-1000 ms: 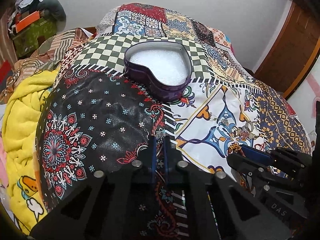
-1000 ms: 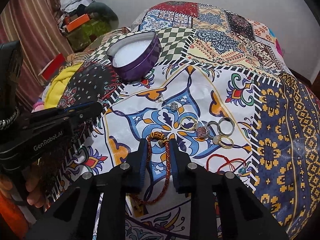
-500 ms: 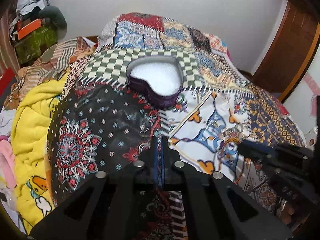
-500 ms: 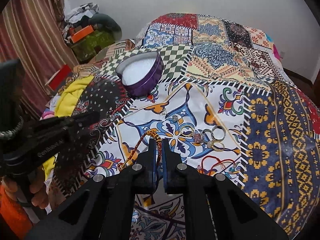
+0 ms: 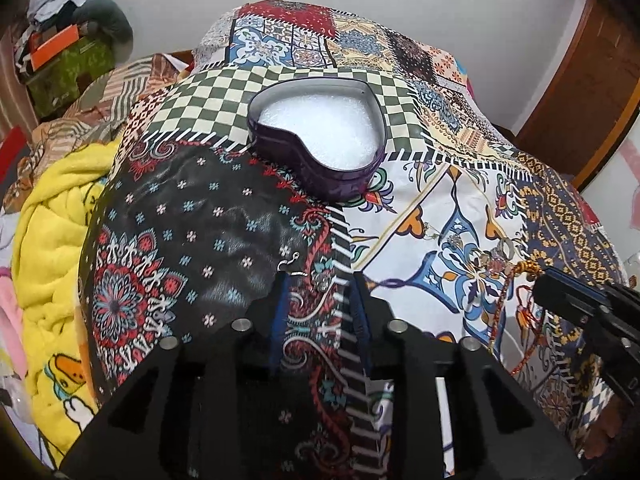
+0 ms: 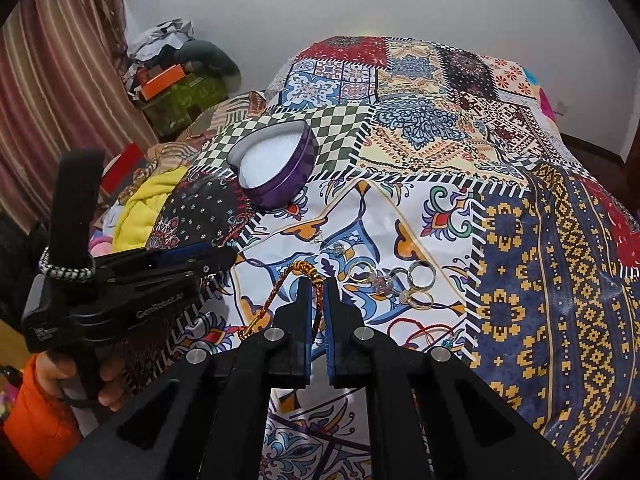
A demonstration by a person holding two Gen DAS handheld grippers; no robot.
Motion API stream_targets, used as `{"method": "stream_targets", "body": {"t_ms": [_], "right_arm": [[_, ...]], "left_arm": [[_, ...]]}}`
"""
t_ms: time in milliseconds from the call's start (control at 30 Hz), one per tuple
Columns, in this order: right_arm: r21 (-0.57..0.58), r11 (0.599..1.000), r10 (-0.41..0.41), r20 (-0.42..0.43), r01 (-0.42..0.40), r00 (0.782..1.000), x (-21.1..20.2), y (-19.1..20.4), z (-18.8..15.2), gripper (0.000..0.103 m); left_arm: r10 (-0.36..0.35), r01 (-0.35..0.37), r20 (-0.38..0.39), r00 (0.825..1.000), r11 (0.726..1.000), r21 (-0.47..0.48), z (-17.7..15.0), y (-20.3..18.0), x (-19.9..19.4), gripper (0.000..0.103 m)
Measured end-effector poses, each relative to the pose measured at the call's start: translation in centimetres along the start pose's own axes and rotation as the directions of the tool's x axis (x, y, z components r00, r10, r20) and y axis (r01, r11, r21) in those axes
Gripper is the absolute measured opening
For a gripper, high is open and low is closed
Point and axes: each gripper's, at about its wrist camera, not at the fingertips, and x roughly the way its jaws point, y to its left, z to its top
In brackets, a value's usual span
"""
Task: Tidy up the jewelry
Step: 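Close the right gripper on the orange beaded bracelet and lift it, then carry the bracelet into the purple heart tin and open the right gripper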
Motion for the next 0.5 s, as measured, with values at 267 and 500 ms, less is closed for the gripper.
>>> {"method": "stream_targets", "body": {"t_ms": [267, 500], "right_arm": [[0.000, 1.000, 0.001, 0.015, -0.001, 1.000, -0.6, 0.0, 0.4, 0.005], [-0.024, 1.000, -0.004, 0.081, 0.006, 0.997, -2.8, 1.2, 2.1, 0.005]], "left_arm": [[-0.010, 0.010, 0.015, 1.000, 1.000, 0.004, -0.1, 0.1, -0.7, 0.009], [-0.012, 0.010, 0.110, 0.994, 1.000, 0.018, 0.5, -0.6, -4.6, 0.009]]}}
